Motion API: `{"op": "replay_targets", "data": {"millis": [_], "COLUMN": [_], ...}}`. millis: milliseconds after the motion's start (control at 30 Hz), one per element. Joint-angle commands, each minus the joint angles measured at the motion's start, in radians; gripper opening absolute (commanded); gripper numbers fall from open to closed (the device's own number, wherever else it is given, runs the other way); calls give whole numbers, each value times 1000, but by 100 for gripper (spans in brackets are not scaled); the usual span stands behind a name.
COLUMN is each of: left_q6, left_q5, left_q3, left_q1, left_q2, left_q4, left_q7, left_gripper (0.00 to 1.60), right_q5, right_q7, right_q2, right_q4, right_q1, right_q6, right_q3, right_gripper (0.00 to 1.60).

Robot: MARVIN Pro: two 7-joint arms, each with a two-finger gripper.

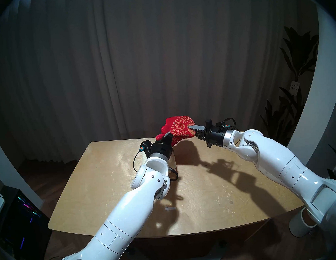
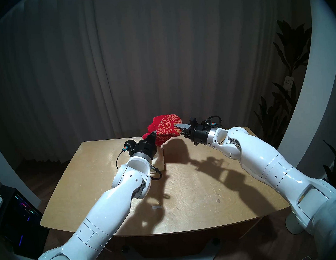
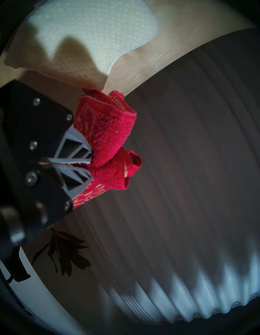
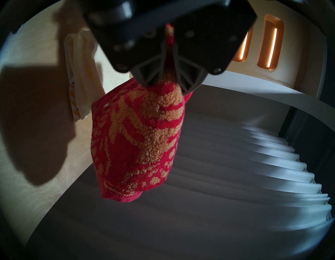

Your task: Fold each towel twice and stack them on table

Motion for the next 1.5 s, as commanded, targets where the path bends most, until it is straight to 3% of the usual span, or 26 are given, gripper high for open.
{"op": "replay_targets", "data": {"millis": [0, 433, 733, 933, 1467], "left_q6": [-34, -29, -26, -19, -1], "left_q5": [6, 4, -7, -34, -118], "left_q3": [-60, -94, -132, -174, -202], "left_q1": [15, 30, 37, 48, 93], "left_q2": [43, 66, 89, 109, 125], "left_q4": [-42, -71, -54, -38, 39], "left_q7": [-8, -36, -64, -88, -150], "left_gripper": [0, 0, 0, 0, 0], "right_q5": [-7, -23, -52, -91, -182], "right_q7": [-7, -25, -35, -55, -59], "right_q2": [6, -12, -64, -130, -236], "right_q4": [-28, -62, -48, 9, 168], "right_q1": [33, 39, 59, 87, 118], "right_q6": [-41, -71, -87, -96, -87], "right_q3": [31, 24, 0, -34, -118], "right_gripper": [0, 0, 0, 0, 0]}}
